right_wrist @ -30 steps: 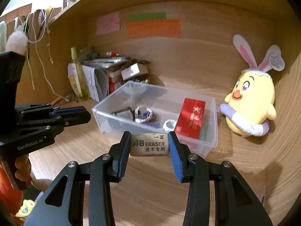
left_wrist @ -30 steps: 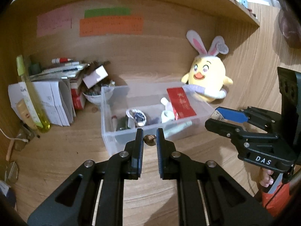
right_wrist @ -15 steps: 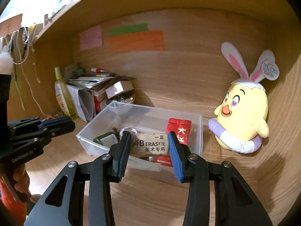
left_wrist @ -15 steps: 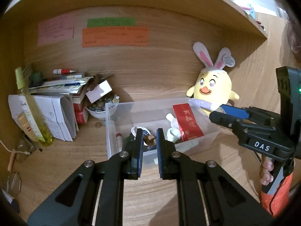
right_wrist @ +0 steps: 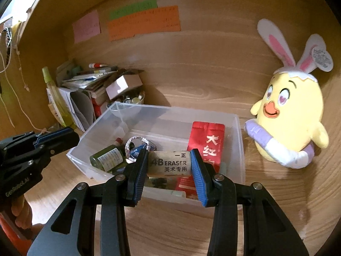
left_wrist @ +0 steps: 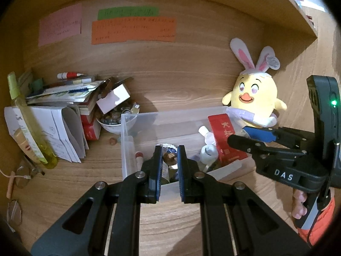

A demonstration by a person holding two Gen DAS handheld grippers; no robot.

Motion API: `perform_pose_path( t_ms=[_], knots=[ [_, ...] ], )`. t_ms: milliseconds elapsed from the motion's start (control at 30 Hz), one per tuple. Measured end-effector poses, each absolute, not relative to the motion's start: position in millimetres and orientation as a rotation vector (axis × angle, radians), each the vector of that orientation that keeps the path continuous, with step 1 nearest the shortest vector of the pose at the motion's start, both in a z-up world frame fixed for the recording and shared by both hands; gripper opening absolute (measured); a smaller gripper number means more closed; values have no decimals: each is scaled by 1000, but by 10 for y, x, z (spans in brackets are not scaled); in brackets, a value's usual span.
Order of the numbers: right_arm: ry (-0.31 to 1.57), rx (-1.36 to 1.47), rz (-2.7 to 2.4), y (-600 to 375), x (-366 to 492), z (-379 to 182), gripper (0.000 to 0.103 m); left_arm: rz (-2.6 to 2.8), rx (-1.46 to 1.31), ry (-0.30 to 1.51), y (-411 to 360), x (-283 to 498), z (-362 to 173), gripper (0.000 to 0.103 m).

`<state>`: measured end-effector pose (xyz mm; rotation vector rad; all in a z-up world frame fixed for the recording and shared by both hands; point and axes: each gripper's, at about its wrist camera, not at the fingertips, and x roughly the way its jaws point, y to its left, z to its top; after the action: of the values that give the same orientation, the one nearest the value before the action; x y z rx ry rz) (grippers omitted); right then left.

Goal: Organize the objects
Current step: 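Carry the eraser and brown bead over the clear box, then open the right tool to drop the eraser while the left tool releases the bead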

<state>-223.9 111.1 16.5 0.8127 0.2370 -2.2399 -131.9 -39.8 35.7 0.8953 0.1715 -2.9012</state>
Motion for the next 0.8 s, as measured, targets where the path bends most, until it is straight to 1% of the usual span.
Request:
perform_pose_path(
  t_ms=[433, 667, 700, 733, 800],
  knots=[
    [312, 895, -2229, 936, -2357, -83, 37, -2863, 986, 168, -433, -1568, 91, 12],
    [317, 921, -2226, 894, -2402, -145, 37, -2848, 1017, 183, -457, -1612, 29, 13],
    [311, 923, -2224, 897, -2405, -144, 37, -2846, 1020, 188, -463, -1612, 24, 14],
    [305, 928, -2222, 900, -2408, -144, 37, -2845, 1022, 190, -466, -1610, 23, 19],
    [305, 930, -2217, 905, -2410, -139, 38, -2848, 1019, 197, -466, -1594, 30, 24]
  ],
)
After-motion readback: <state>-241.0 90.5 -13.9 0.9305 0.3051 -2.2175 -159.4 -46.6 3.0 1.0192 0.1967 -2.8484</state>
